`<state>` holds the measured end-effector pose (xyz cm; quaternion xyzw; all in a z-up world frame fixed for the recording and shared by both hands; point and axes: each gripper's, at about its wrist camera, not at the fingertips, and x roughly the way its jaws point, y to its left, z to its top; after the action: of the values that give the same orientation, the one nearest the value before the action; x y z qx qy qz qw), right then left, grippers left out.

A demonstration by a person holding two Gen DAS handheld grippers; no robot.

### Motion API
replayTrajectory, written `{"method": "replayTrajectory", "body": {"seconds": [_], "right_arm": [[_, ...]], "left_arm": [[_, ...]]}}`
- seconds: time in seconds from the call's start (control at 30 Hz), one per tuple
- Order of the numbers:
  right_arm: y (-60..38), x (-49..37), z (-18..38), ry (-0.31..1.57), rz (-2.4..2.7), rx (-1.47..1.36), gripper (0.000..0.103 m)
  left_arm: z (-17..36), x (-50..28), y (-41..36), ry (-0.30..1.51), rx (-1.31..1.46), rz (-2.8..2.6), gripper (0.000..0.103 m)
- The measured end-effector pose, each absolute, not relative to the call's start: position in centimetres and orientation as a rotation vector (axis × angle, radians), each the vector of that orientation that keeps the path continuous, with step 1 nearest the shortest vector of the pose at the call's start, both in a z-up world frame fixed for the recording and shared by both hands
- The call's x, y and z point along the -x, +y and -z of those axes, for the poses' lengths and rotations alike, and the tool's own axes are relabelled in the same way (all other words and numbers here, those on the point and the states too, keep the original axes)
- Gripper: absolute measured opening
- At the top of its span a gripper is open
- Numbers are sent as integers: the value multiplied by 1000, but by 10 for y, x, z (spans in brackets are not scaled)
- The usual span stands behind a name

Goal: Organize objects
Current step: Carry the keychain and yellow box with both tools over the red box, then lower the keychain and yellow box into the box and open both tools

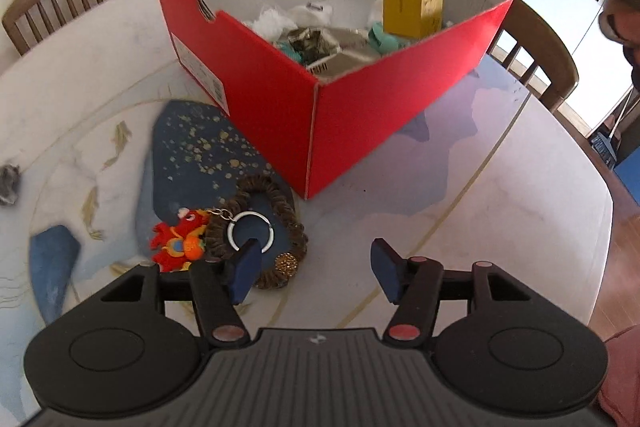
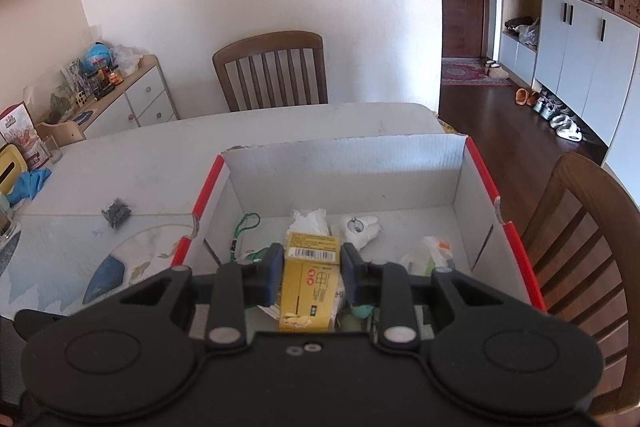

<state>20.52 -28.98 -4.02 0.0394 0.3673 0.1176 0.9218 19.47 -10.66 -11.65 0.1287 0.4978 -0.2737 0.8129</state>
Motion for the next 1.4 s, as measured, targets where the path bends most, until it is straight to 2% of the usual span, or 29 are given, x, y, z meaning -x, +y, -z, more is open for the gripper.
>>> {"method": "replayTrajectory", "body": {"seconds": [0.07,0.2,0.27,0.33,0.37,0.53,0.93,1.4], "right_arm": [[-291,-207,41,758,-240,-83,29],[-293,-208,43,763,-240,-85,29],[-294,-209,43,763,-240,-86,29],[-295,-210,44,764,-238,-88,29],[-295,-211,44,765,-237,-89,29],[-297,-214,46,765,-233,-95,29],[-305,-221,45,761,-227,-121,29],[-305,-225,44,760,-234,-121,29]], "left_arm": [[122,-198,-109,1073,-295,571,58],[131,-207,-109,1112,-302,546,33],[131,-206,-109,1107,-308,543,31],[131,-205,-109,1100,-324,530,17],[131,-205,-109,1098,-329,518,15],[118,-208,-92,1110,-213,504,14],[41,-242,-5,1018,429,439,14],[-22,-256,-6,871,501,503,14]]}}
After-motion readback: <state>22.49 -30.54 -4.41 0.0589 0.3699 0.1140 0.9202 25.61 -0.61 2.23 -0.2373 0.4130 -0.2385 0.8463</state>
